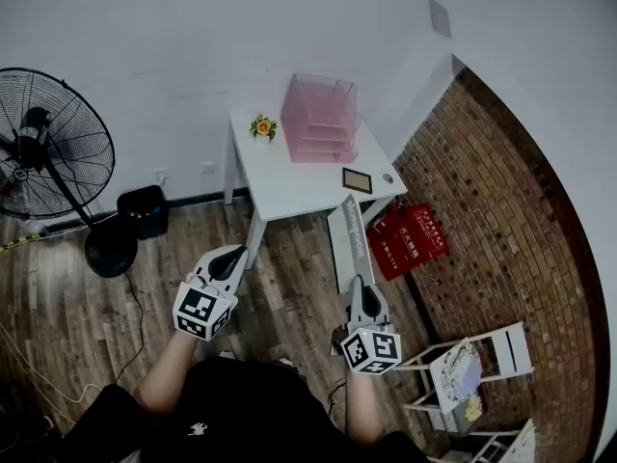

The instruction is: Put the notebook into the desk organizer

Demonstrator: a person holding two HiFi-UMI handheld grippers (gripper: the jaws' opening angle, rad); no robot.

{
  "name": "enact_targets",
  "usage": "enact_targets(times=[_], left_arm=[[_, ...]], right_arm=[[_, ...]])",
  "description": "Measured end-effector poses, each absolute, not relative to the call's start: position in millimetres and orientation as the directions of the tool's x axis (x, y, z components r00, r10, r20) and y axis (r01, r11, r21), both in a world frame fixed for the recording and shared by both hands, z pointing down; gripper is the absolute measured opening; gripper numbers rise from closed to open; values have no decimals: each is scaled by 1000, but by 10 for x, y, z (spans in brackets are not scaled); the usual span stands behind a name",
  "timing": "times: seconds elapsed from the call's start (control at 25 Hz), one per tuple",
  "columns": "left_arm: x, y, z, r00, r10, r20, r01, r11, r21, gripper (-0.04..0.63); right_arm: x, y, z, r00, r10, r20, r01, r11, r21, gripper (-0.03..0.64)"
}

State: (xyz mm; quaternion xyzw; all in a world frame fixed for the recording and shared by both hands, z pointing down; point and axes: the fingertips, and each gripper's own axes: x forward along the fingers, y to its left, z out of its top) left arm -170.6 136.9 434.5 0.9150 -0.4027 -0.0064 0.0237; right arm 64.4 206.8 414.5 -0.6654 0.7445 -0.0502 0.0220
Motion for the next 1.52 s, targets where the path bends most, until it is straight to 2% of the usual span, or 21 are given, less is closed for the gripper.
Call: enact_targets(times=[0.32,0.84,1.52], left_arm=[[-1851,1297,4366,677,-736,2,-735,-676,55,3],[-1993,1239,4425,685,-729,18,-728,-683,62,3],[-1828,1018,4524,693,-719,52,-721,-689,75,3]], right_arm=[[577,2004,4162,-94,-995,24,-985,90,-150,11],[428,1940,4074,-93,-996,19,-988,90,-123,11],[591,1729,4080,-76,-997,32,-989,72,-126,11]])
